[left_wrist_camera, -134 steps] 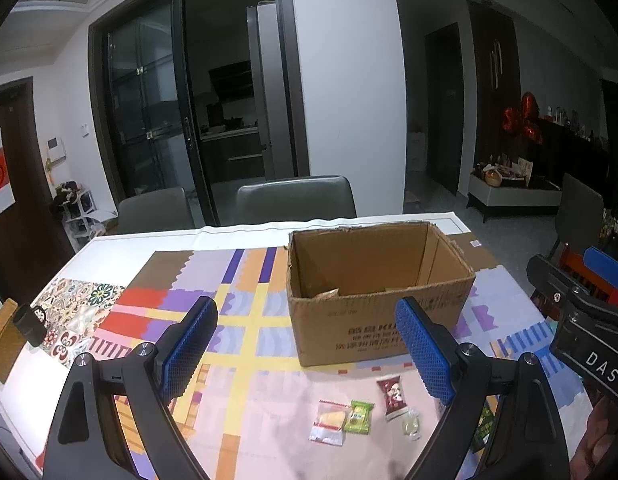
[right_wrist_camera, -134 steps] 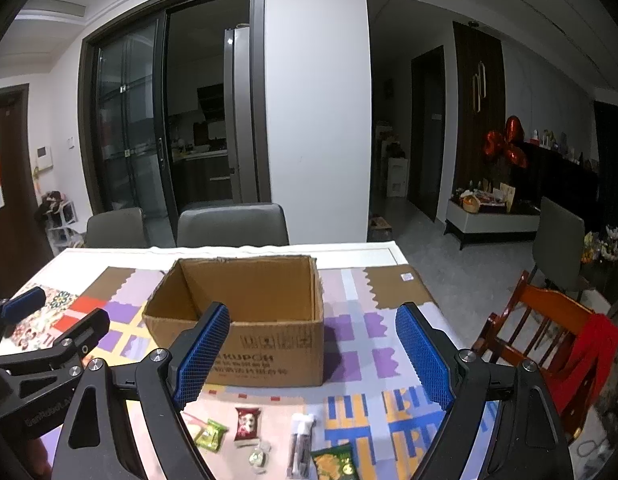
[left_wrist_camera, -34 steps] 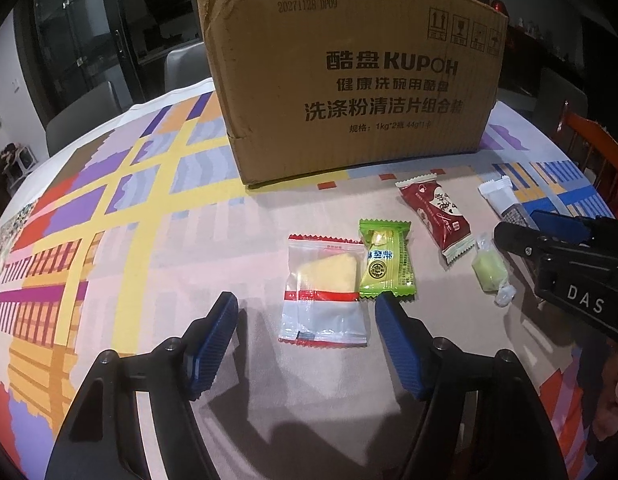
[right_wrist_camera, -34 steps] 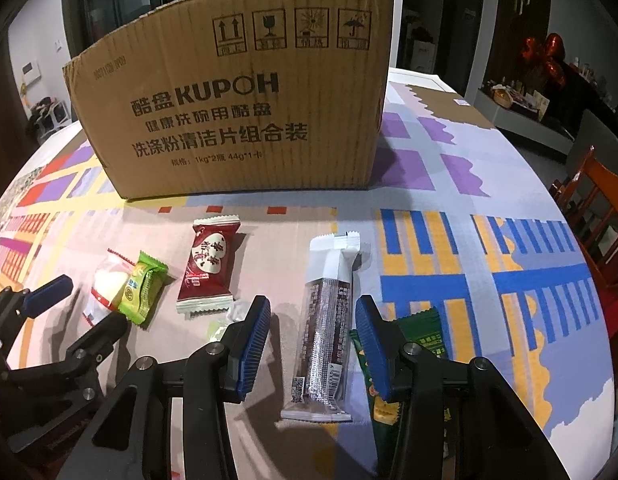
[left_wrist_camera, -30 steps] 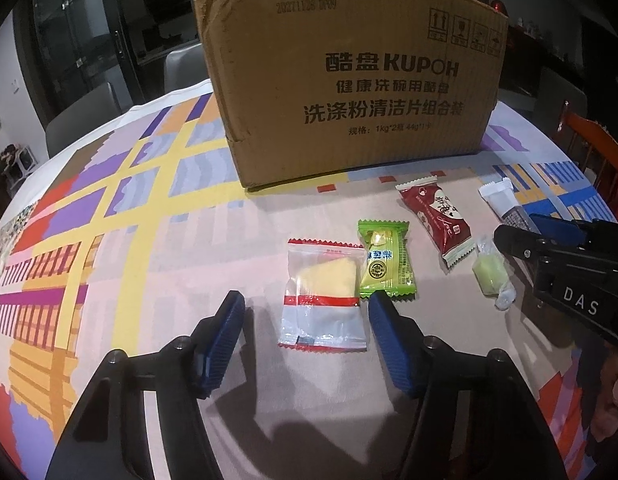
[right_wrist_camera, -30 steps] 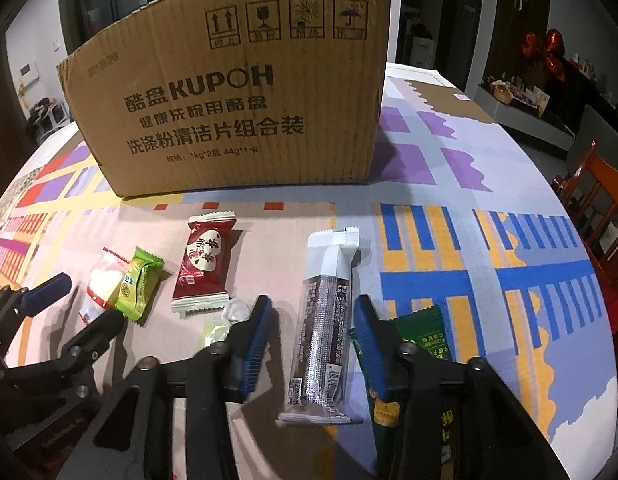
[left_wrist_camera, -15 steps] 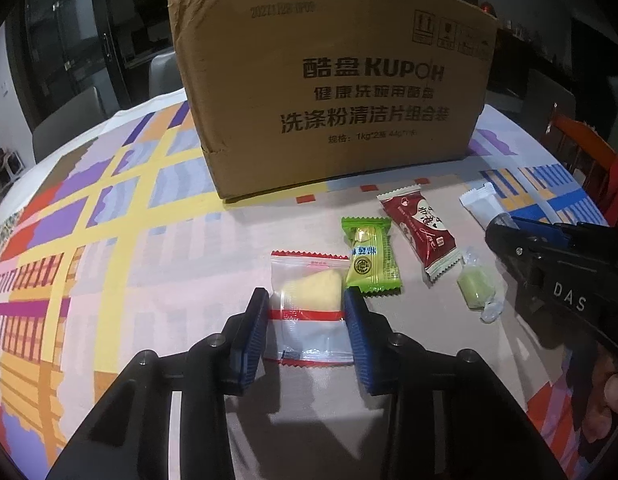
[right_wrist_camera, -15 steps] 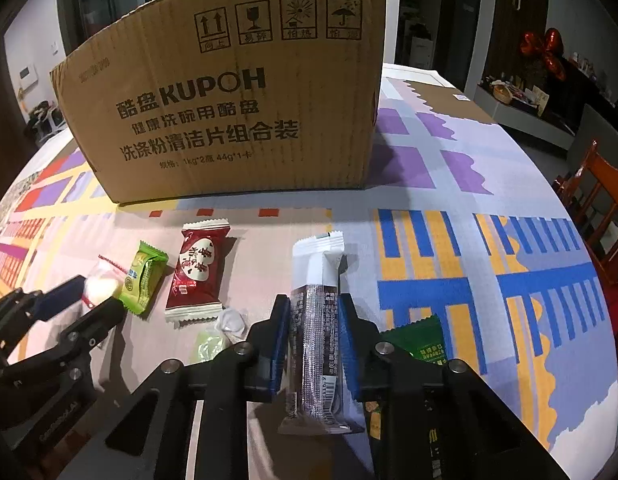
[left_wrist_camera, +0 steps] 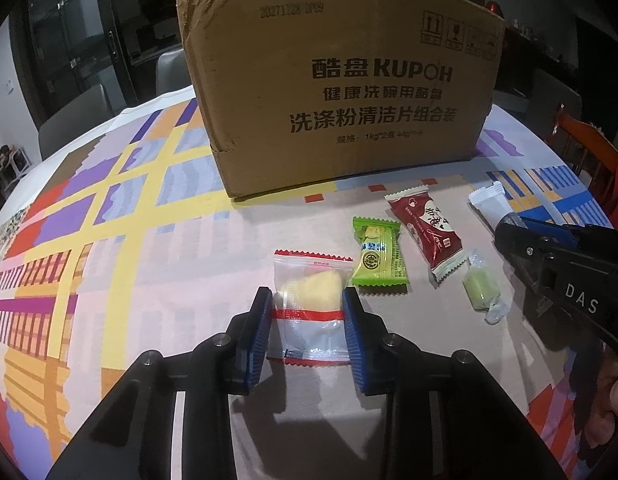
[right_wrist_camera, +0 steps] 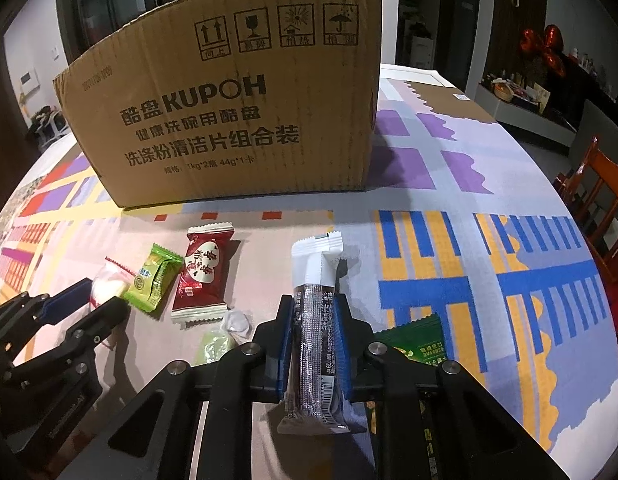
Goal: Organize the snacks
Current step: 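Grasp the white pastry bag with the left tool while the right tool grasps the chocolate bar, then lift the pastry bag and chocolate bar and carry them over the box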
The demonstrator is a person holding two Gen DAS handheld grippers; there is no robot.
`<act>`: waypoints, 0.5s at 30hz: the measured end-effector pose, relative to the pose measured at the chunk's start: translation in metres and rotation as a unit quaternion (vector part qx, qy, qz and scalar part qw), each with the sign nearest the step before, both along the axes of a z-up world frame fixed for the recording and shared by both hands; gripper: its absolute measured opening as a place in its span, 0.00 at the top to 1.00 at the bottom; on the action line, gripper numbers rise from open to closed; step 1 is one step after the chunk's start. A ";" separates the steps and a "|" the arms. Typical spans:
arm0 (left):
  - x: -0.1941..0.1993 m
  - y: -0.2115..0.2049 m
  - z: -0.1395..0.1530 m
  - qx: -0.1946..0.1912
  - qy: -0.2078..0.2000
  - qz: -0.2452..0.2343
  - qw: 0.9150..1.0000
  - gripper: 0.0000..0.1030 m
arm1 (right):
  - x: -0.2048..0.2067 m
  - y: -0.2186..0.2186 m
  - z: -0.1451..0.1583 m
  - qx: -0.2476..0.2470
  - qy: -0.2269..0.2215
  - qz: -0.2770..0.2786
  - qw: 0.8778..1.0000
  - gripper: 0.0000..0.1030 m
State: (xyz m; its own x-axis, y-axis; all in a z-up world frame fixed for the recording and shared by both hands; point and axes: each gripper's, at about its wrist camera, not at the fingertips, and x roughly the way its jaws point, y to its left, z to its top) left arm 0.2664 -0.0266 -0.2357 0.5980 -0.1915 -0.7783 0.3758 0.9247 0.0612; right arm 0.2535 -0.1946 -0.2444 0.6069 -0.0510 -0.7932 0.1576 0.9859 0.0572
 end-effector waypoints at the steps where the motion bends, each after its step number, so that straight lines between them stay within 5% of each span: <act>1: 0.000 0.000 0.000 0.000 0.000 0.000 1.000 0.67 | 0.000 0.000 0.000 0.000 -0.001 0.000 1.000 0.81; 15: -0.004 0.005 0.014 -0.005 -0.012 0.008 1.000 0.68 | -0.008 0.004 0.014 -0.004 -0.016 0.004 1.000 0.81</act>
